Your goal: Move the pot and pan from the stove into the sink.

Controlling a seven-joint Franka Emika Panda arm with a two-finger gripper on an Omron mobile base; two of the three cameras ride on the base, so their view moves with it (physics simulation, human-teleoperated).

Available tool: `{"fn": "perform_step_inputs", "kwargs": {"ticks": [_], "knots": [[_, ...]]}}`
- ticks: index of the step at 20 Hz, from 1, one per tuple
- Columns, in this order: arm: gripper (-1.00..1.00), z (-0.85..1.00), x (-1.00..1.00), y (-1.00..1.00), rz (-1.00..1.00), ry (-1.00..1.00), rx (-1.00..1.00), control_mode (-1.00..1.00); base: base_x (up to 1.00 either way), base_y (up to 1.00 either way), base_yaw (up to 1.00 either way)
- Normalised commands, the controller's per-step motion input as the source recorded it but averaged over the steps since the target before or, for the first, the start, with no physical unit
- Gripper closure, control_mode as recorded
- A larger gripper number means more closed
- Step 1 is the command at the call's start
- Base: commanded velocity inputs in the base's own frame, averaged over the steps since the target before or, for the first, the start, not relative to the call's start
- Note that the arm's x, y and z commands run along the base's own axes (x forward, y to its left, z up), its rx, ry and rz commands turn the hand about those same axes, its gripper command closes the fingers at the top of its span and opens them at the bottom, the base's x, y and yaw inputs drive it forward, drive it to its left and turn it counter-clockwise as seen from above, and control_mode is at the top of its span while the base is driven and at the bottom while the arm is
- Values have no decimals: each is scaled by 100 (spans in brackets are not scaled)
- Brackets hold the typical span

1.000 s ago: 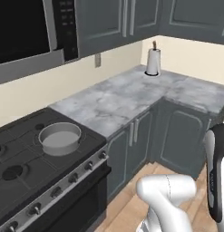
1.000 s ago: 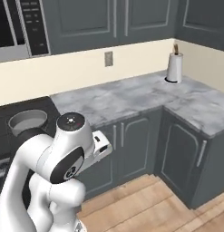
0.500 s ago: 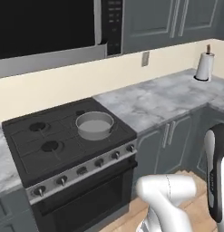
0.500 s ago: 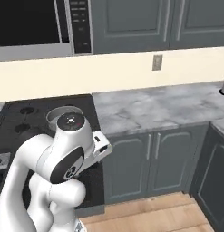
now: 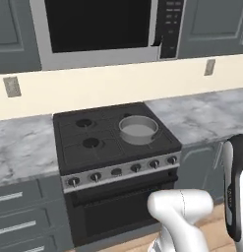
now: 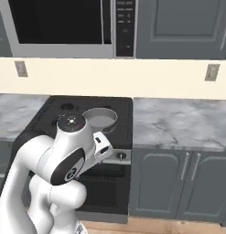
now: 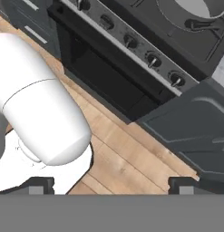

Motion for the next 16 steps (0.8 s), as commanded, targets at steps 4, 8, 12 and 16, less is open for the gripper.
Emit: {"fn": "perform_step_inputs", "kwargs": {"ticks": [4, 8, 12, 16], "knots": [[-100, 0, 0, 0, 0, 0, 0, 100, 0, 0, 46], [-100, 0, 0, 0, 0, 0, 0, 100, 15, 2, 36], [-100, 0, 0, 0, 0, 0, 0, 100, 0, 6, 15], [-100, 0, 0, 0, 0, 0, 0, 100, 0, 0, 0]]}}
